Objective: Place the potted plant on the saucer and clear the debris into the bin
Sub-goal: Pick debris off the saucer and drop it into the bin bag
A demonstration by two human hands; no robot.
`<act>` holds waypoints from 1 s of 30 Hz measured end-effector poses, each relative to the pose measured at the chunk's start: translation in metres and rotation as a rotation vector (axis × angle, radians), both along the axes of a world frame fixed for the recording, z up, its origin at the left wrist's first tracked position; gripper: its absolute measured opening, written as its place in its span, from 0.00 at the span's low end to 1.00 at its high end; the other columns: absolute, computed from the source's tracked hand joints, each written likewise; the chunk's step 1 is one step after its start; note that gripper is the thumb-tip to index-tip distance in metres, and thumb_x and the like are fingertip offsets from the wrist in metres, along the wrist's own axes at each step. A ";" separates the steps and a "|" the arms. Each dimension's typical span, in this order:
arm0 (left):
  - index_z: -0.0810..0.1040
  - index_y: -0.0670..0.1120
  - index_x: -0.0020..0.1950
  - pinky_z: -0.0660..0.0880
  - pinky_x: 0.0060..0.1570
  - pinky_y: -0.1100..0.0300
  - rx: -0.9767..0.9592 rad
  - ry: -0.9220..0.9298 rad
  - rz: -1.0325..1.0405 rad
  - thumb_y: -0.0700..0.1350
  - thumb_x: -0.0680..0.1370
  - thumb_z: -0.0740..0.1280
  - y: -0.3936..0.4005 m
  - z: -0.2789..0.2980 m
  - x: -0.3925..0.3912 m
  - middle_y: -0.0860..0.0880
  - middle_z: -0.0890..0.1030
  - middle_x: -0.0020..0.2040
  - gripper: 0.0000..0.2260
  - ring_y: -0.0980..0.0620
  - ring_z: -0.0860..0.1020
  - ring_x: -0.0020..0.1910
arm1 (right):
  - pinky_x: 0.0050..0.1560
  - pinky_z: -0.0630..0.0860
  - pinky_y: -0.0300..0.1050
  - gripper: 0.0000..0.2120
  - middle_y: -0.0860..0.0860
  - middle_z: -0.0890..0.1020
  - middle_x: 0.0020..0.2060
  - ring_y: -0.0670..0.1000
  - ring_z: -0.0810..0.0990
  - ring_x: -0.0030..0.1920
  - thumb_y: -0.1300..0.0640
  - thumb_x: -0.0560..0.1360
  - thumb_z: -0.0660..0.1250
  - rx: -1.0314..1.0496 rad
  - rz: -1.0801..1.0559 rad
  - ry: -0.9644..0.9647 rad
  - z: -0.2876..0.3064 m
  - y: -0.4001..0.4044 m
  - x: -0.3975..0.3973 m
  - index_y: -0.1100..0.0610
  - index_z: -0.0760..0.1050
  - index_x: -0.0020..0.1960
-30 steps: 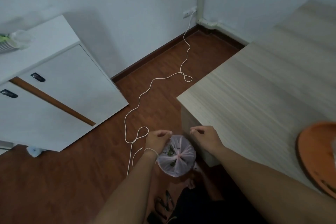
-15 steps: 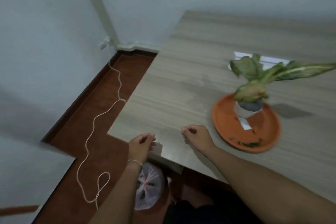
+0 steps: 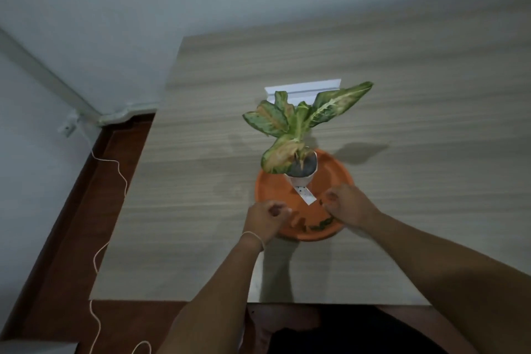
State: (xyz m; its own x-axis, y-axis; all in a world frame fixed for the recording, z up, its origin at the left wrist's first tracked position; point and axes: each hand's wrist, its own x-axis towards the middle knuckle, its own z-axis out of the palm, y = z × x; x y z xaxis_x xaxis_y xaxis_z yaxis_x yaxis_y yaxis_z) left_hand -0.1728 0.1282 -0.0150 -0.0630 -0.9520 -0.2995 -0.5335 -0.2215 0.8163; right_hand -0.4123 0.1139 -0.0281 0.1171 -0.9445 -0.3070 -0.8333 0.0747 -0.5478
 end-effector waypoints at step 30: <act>0.81 0.44 0.53 0.76 0.54 0.50 0.172 -0.666 -0.610 0.47 0.76 0.65 -0.018 -0.011 -0.082 0.41 0.83 0.53 0.10 0.41 0.81 0.52 | 0.51 0.79 0.50 0.15 0.61 0.82 0.54 0.62 0.82 0.55 0.62 0.72 0.73 0.287 0.220 0.132 -0.016 -0.004 0.042 0.62 0.77 0.57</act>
State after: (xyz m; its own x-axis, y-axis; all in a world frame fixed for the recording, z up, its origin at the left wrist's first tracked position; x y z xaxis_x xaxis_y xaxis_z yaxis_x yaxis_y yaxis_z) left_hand -0.2553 0.1100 -0.0256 -0.3028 -0.7494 -0.5888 -0.9462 0.1626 0.2797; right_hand -0.3705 0.1103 -0.0444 0.2491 -0.7749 -0.5809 -0.9083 0.0212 -0.4178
